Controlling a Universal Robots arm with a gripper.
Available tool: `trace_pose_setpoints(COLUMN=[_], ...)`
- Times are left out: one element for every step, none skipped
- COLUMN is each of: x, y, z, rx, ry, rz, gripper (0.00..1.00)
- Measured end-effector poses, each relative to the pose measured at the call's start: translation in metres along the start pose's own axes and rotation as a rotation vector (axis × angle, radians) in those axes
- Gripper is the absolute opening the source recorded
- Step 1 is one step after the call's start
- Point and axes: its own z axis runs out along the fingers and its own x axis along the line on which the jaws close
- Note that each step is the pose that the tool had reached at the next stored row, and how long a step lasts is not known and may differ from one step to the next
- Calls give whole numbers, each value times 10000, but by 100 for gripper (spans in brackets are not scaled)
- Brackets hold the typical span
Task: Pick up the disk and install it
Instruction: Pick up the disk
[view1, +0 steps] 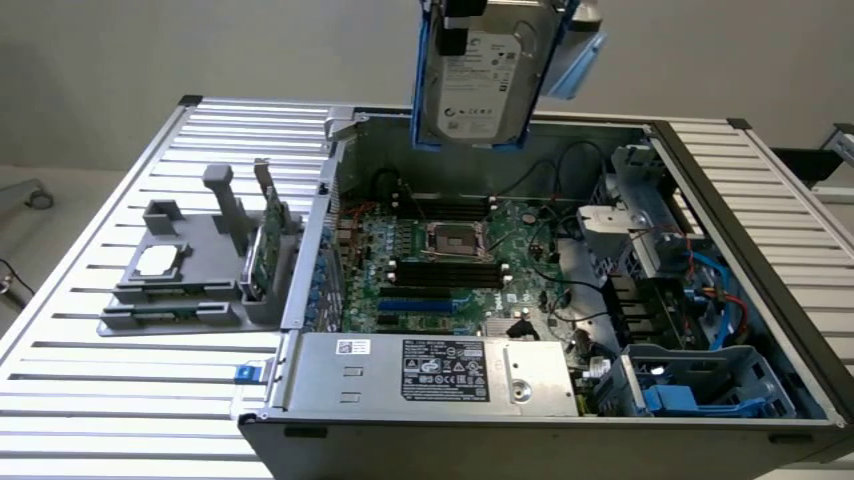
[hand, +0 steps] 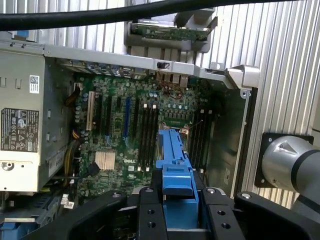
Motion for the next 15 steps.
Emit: trace_pose_setpoints(x=[21, 42, 63, 85, 106, 128, 151, 174, 196, 218, 241, 264, 290, 318, 343], y=[-15, -31, -45, -61, -76, -92, -109, -127, -145, -163, -182, -202, -223, -245, -265], z=[-2, -5, -8, -11, -14, -16, -19, -22, -25, -28, -31, -34, -37, -40, -43], rx=[38, 75, 113, 151, 188, 224, 259, 290, 318, 343, 365, 383, 396, 405, 411], ry=[0, 1, 2, 5, 6, 7, 9, 10, 12, 13, 14, 16, 17, 17, 15], rz=[-6, -12, -17, -23, -30, -35, -41, -47, -51, -54, -58, -61, -64, -65, -65], gripper=[33, 33, 33, 33, 33, 33, 33, 33, 33, 33, 33, 33, 33, 33, 33])
